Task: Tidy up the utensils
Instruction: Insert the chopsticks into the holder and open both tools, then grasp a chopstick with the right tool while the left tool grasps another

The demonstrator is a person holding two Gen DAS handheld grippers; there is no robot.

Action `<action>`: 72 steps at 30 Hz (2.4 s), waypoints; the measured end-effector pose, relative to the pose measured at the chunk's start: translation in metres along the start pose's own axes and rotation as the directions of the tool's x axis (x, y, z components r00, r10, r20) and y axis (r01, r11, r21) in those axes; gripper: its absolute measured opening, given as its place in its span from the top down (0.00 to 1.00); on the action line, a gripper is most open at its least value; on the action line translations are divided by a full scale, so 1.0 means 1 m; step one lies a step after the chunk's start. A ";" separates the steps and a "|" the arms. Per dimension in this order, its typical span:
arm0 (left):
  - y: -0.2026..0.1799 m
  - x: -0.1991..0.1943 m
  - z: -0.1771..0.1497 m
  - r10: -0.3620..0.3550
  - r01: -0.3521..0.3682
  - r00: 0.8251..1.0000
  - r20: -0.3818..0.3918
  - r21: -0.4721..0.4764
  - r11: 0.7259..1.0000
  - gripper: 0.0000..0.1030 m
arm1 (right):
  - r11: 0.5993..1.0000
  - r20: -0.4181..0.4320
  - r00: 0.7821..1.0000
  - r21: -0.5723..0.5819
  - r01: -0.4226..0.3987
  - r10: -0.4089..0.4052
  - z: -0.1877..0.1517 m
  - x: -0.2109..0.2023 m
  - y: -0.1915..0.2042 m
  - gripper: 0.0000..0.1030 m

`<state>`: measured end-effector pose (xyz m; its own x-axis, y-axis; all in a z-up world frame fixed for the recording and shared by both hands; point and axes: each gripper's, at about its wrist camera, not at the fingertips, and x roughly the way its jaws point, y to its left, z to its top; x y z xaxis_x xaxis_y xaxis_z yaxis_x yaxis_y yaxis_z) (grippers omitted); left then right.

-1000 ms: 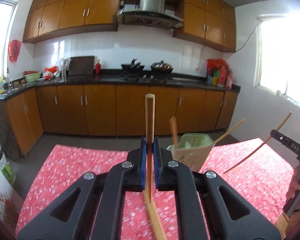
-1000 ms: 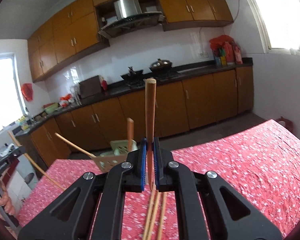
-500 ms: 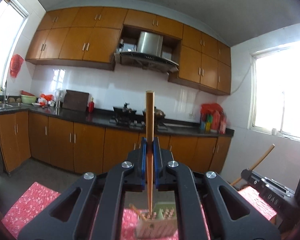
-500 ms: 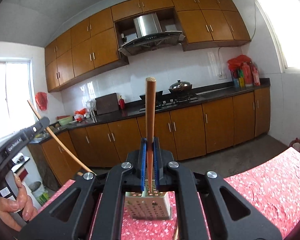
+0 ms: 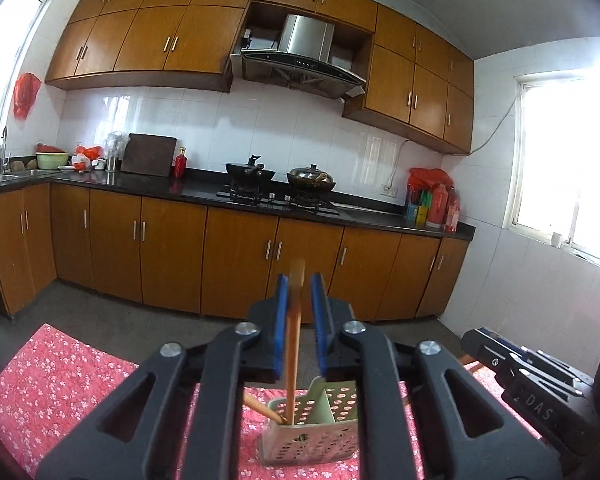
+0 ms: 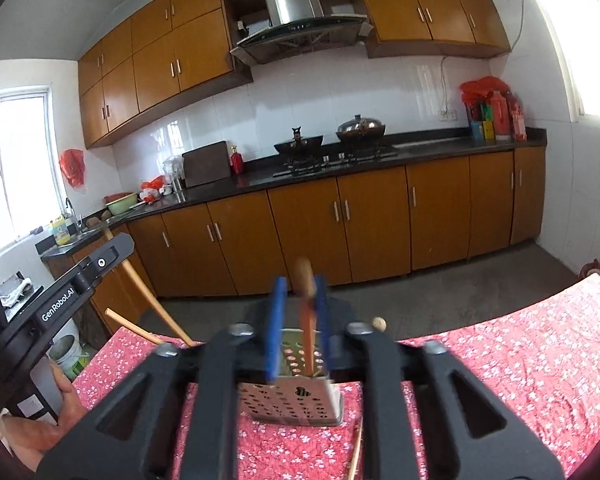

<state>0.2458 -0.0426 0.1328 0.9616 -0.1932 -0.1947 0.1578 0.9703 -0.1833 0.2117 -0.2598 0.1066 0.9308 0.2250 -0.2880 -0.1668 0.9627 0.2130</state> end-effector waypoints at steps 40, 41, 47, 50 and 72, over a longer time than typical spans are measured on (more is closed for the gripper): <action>0.086 -0.070 -0.222 0.026 -0.029 0.786 -0.618 0.006 1.000 0.83 | 0.967 -0.508 0.831 -0.013 0.256 -0.227 -0.203 0.003 -0.072 0.92; 0.084 -0.069 -0.223 0.028 -0.027 0.780 -0.625 0.011 1.000 0.84 | 0.966 -0.506 0.831 -0.019 0.257 -0.231 -0.203 0.003 -0.071 0.92; 0.081 -0.065 -0.225 0.069 -0.051 0.771 -0.633 0.047 0.998 0.85 | 0.967 -0.504 0.833 -0.019 0.254 -0.229 -0.202 0.002 -0.069 0.92; 0.084 -0.062 -0.226 0.080 -0.065 0.764 -0.640 0.048 0.997 0.85 | 0.967 -0.502 0.833 -0.026 0.255 -0.233 -0.202 0.002 -0.068 0.92; 0.139 -0.036 -0.215 0.181 -0.200 0.764 -0.619 0.040 0.979 0.92 | 0.958 -0.488 0.836 -0.005 0.286 -0.253 -0.194 0.007 -0.091 0.92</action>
<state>0.1851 0.0682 -0.0931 0.6249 -0.0618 -0.7783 -0.0289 0.9943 -0.1022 0.1701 -0.3164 -0.0962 0.6612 0.0181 -0.7499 0.1050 0.9876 0.1165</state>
